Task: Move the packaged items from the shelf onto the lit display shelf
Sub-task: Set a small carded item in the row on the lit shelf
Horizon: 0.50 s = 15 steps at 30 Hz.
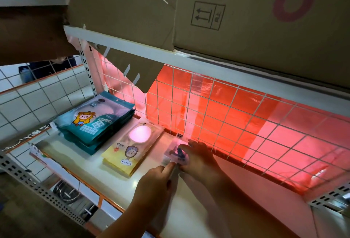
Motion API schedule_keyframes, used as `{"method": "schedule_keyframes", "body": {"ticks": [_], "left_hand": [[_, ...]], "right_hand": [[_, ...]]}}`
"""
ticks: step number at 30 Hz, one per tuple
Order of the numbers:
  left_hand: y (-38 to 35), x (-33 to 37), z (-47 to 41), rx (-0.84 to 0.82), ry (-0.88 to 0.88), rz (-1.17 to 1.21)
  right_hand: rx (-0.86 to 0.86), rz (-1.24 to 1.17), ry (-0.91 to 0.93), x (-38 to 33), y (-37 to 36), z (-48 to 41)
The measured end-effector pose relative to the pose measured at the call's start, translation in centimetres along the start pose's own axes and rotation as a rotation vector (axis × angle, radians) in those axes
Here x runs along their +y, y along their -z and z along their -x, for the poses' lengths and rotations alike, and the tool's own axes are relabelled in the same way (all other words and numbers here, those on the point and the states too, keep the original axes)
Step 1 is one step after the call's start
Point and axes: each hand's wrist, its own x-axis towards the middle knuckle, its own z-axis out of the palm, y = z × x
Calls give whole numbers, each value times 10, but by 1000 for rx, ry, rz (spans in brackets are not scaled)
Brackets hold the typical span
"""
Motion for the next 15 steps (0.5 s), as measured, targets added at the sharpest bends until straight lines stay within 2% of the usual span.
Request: {"method": "schedule_keyframes", "body": {"ticks": [9,15], "left_hand": [[-3,-3,1,12,49,60],[20,0,-16,123,37,87]], "right_hand": [[8,-67,-10,-1,6,4],[97,-92,-44,0,10,2]]}}
